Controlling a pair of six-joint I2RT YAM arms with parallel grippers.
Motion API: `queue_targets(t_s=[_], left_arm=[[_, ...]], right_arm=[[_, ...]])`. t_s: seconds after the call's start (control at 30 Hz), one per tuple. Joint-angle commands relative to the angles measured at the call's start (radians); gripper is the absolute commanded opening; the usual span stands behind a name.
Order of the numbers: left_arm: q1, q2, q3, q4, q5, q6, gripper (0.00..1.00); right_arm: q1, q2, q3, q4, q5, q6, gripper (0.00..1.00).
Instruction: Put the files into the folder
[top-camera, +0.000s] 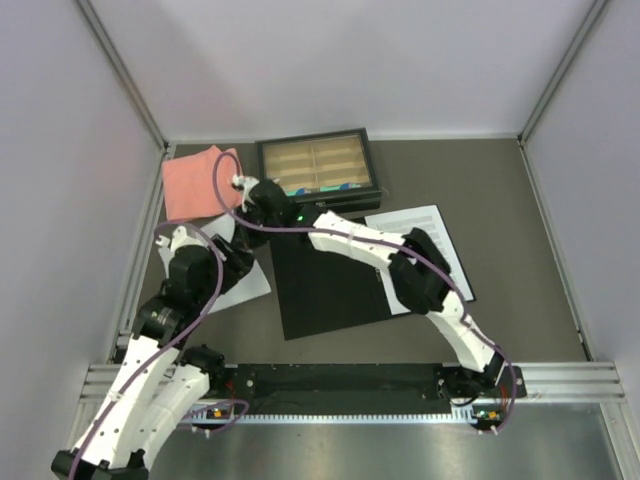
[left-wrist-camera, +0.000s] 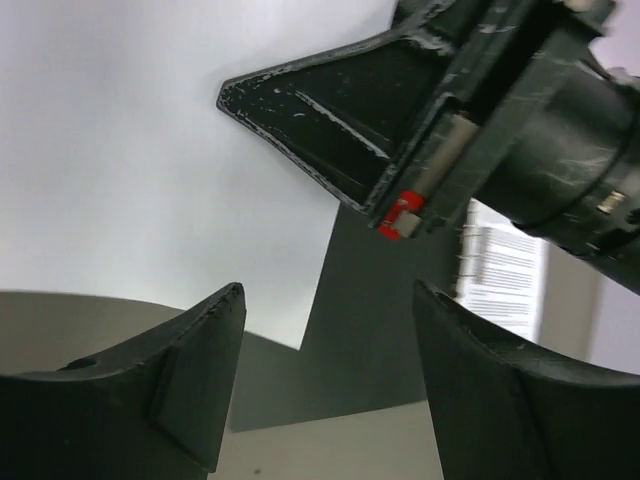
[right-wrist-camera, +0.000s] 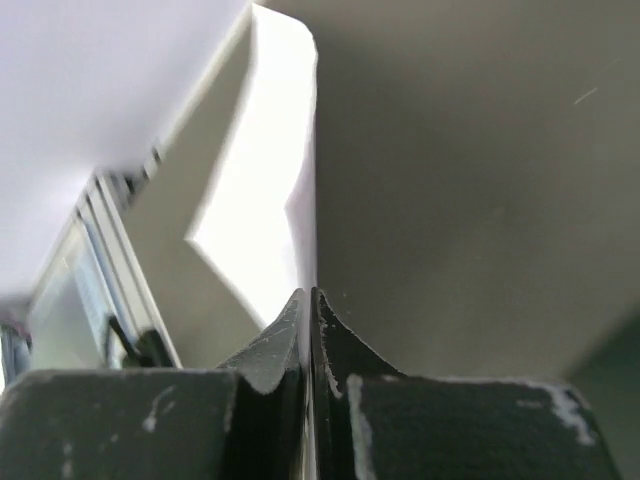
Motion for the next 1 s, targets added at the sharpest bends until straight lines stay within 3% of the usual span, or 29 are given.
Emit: queue_targets(t_s=[0.0, 0.17, 0.23, 0.37, 0.43, 0.5, 0.63, 0.73, 0.97], left_arm=[[0.002, -0.019, 0.073, 0.166, 0.148, 0.098, 0.73], [-0.001, 0.070, 0.051, 0.302, 0.364, 0.089, 0.73], [-0.018, 0.119, -0.018, 0.435, 0.413, 0.055, 0.73], [-0.229, 0.258, -0.104, 0.662, 0.300, 0.015, 0.73], [-0.359, 0.349, -0.082, 0.773, 0.251, 0.032, 0.74], [-0.423, 0.498, -0.028, 0.819, 0.225, 0.073, 0.74], [-0.535, 0.699, 0.050, 0.891, 0.203, 0.131, 0.74], [-0.559, 0.820, 0.092, 0.937, 0.215, 0.134, 0.73], [-0.567, 0.961, 0.073, 1.037, 0.220, 0.107, 0.72]], right_arm=[[-0.024, -0.338, -0.050, -0.056, 0.249, 0.004, 0.00], [-0.120, -0.713, -0.480, -0.087, 0.473, 0.080, 0.00], [-0.189, -0.809, -0.681, -0.134, 0.577, 0.125, 0.00], [-0.312, -1.102, -0.999, -0.183, 0.699, 0.177, 0.00], [-0.397, -1.193, -1.145, -0.205, 0.726, 0.192, 0.00], [-0.468, -1.318, -1.258, -0.211, 0.747, 0.200, 0.00], [-0.558, -1.490, -1.380, -0.239, 0.835, 0.237, 0.00], [-0.608, -1.559, -1.426, -0.278, 0.881, 0.277, 0.00], [-0.628, -1.567, -1.521, -0.236, 0.911, 0.367, 0.00]])
